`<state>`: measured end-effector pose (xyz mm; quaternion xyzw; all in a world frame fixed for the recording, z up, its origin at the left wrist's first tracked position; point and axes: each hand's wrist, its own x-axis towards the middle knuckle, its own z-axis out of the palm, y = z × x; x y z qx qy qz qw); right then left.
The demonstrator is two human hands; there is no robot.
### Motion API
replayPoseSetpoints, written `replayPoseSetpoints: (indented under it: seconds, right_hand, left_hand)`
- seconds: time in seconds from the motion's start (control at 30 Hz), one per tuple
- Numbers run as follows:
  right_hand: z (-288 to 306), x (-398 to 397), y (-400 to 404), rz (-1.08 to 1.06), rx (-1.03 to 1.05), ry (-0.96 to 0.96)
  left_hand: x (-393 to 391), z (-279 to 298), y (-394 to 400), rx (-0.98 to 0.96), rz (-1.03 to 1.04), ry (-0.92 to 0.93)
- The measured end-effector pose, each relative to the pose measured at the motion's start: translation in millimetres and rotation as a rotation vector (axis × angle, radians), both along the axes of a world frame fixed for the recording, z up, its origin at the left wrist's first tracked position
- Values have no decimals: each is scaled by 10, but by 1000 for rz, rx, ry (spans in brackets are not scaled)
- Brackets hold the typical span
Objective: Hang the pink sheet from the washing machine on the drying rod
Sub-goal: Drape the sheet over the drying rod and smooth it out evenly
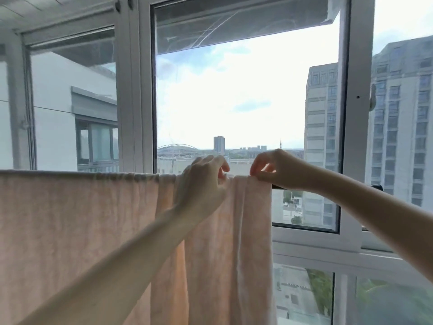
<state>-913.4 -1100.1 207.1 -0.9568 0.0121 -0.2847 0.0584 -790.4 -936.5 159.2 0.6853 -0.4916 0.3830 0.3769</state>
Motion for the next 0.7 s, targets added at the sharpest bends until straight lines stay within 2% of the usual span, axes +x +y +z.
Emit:
replayPoseSetpoints:
  seconds: [0.17,0.3,0.43,0.53,0.6,0.7]
  right_hand:
    - [-43,-189,-69,77,59,72]
    - [-118,-140,-87,89,-16,77]
    - [-151,-77,-54,-2,-13,-91]
    - [-44,20,-7,15,126,-187]
    - [51,90,19,28,243,-207]
    - [163,199,70,18,273,-181]
  left_hand:
    - [-227,-242,-155,92,-17,125]
    - [-157,-329,-264,128,-52,202]
    - [-106,-161,-227,29,-183,370]
    - [73,44,-185,-28,-294,615]
    - [193,146,-149,-58,-288,715]
    - [212,254,-79,-63,-206,638]
